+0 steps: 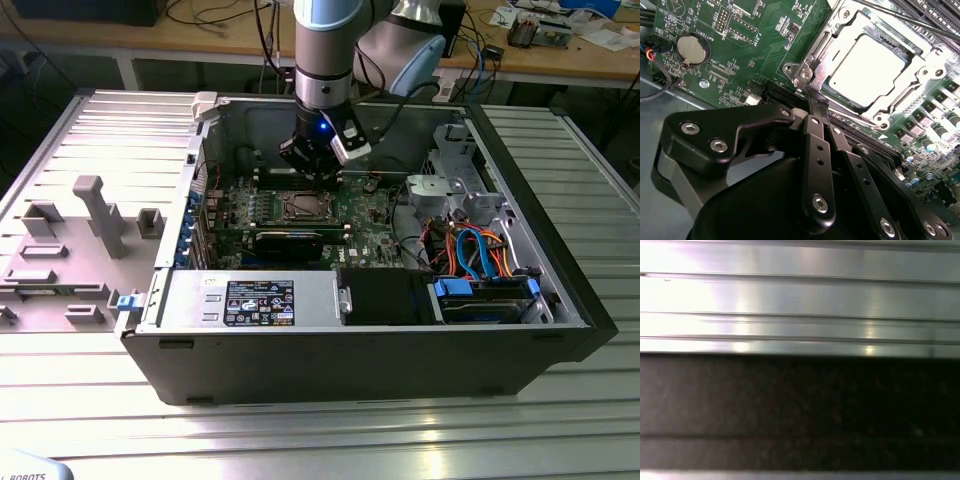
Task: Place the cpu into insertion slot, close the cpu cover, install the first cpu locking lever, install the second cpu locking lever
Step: 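Install the first cpu locking lever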
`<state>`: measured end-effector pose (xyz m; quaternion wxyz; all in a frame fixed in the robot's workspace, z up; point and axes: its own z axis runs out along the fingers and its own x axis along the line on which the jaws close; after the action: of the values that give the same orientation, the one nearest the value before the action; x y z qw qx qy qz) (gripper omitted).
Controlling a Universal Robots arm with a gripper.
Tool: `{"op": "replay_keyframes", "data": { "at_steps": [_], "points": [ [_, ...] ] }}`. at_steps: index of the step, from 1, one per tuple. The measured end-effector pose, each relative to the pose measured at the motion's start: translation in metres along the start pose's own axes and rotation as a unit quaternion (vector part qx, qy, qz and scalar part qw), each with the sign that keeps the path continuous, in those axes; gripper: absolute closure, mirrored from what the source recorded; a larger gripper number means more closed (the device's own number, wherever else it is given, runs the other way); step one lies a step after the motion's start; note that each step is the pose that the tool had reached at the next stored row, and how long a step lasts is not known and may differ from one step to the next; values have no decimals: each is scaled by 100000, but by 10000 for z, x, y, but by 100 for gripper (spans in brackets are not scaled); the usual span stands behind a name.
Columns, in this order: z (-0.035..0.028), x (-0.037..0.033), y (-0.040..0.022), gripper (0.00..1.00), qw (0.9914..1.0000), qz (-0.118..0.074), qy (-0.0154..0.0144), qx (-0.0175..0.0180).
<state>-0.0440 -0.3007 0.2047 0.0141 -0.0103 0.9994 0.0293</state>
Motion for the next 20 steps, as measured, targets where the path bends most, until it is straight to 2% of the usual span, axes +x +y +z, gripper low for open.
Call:
{"op": "replay_keyframes", "data": {
  "at_steps": [8,20],
  "points": [
    [-19,-1,2,89,100000,2,-8,-7],
    [0,-6,1,89,100000,-1,-13,91]
  ]
}}
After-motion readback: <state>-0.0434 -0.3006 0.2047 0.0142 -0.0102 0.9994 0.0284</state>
